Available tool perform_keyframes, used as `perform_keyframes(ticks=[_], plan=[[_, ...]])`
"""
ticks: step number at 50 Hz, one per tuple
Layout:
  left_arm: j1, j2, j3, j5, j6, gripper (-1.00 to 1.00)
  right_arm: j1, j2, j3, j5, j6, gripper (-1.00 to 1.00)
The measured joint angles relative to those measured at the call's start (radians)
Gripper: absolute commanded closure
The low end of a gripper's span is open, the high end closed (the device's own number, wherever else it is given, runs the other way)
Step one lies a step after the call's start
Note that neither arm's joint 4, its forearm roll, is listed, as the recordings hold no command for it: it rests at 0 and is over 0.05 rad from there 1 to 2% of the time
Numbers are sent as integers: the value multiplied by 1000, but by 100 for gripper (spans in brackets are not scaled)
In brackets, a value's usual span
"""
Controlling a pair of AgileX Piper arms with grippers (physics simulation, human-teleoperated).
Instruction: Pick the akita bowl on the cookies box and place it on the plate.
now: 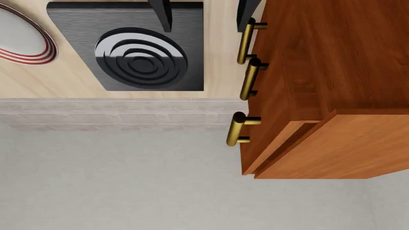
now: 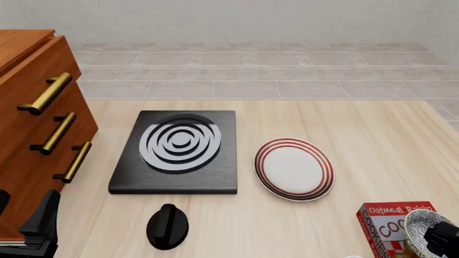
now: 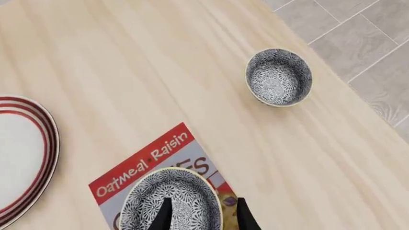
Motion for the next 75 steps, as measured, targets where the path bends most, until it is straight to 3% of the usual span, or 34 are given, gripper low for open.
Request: perform_keyframes(ticks=[37,38,60,75], plan=[[0,0,0,0,0,-100,8,107,50,-133,6,-100],[0,0,0,0,0,-100,8,106,50,-132,7,100],[0,0,0,0,0,-100,-6,47,-8,-46,-21,100],[0,0,0,0,0,-100,61,-92,-44,108,33,100]])
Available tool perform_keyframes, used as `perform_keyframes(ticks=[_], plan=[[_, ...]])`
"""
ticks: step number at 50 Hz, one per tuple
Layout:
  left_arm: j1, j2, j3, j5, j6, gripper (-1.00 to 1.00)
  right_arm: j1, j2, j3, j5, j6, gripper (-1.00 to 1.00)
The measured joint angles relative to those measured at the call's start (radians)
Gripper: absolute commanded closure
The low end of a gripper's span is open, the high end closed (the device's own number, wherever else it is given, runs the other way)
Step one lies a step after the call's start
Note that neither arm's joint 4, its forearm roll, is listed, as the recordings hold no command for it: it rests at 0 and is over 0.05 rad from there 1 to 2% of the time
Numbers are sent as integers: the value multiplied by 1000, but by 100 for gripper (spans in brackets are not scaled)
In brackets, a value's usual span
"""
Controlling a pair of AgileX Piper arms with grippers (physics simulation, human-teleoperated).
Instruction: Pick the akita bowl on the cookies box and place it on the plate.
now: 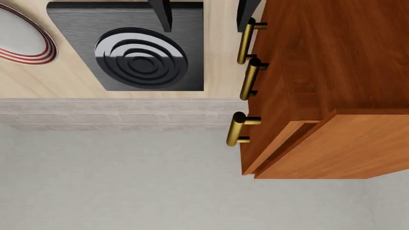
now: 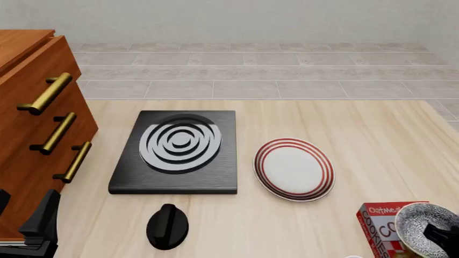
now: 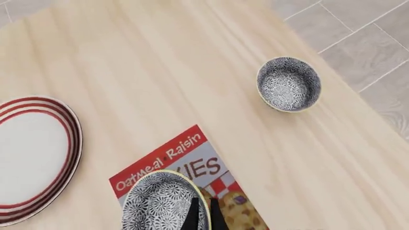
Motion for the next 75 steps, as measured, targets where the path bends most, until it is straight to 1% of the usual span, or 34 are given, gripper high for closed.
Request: perform_keyframes(ticks=[7,17,23,29,38,48,64,75], plan=[[0,0,0,0,0,-100,51,-70,-22,76,32,100],[0,0,0,0,0,-100,126,-140,-64,156,85,100],[0,0,0,0,0,-100,174,-159,-99,185,110,100],[0,0,0,0,0,-100,216,-156,-127,188,131,100],[0,0,0,0,0,-100,283,-128,-162,163,169,100],[0,0,0,0,0,-100,356,-69,-198,108,237,100],[0,0,0,0,0,-100,482,76,-260,-15,340,100],[0,0,0,0,0,-100,566,202,-308,-111,380,100]])
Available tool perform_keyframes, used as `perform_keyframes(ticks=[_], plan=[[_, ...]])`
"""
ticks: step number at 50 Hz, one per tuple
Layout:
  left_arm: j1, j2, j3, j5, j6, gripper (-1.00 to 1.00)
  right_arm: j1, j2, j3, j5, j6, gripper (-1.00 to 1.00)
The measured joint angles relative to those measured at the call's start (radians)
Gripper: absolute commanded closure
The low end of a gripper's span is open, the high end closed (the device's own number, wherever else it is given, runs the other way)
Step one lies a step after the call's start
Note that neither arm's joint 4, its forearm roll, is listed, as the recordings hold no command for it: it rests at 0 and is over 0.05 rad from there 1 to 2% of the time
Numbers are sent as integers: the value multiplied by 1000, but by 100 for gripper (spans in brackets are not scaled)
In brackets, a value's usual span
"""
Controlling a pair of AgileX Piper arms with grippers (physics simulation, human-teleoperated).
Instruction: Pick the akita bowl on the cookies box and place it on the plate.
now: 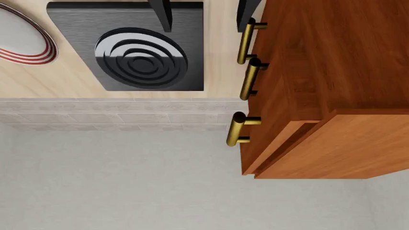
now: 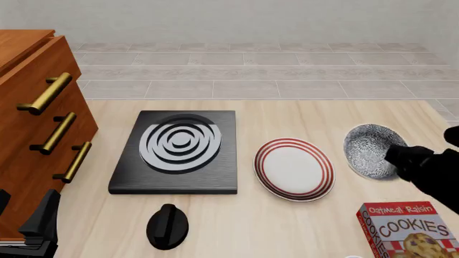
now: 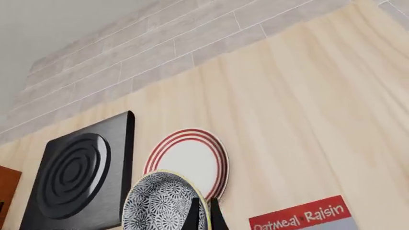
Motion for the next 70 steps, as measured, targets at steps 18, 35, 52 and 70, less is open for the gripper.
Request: perform_keyframes(ticks=[18,35,52,70], plan=[[0,0,0,0,0,-100,85,241,-41,-203,48,100],[0,0,0,0,0,-100,117,418,-99,-311,55,100],[0,0,0,0,0,-100,128,558,-112,-405,69,100],[0,0,0,0,0,-100,135,671,-128,-473,77,100]])
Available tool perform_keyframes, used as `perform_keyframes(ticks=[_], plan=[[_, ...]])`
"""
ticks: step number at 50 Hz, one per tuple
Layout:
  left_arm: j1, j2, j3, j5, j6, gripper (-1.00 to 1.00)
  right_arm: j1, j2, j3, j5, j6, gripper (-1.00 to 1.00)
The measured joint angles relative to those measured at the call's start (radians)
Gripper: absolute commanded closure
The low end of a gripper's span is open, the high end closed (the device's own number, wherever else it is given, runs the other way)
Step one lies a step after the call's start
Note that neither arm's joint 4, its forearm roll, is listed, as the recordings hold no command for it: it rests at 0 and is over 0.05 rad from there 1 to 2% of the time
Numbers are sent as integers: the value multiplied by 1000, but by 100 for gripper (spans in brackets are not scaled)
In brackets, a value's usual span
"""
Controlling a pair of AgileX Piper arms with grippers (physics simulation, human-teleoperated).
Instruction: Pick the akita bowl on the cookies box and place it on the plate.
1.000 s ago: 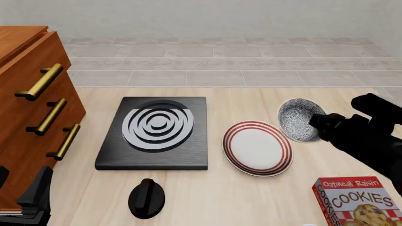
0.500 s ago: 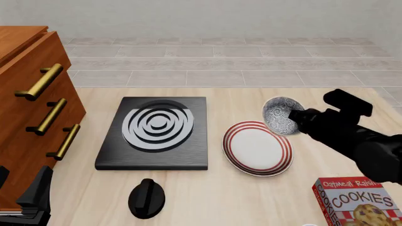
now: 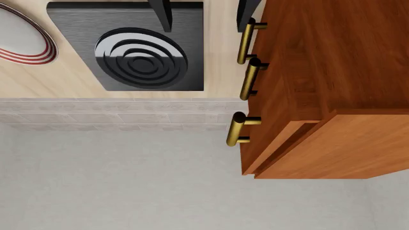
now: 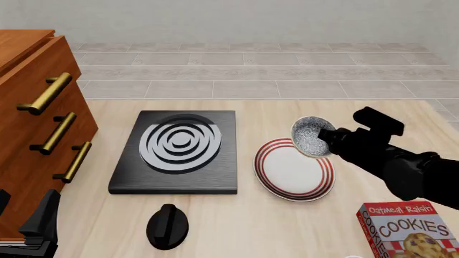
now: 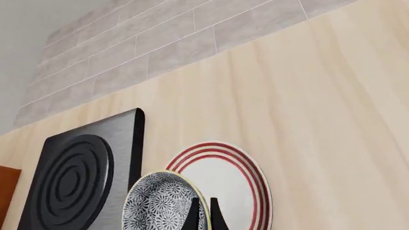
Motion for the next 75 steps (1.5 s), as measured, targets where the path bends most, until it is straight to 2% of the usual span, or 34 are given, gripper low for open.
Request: perform_keyframes(ticks=[36,75], plan=[[0,0,0,0,0,-100,22,168,-52,-54,-14,100],[0,0,0,0,0,-100,19,270,-39,-95,-34,100]])
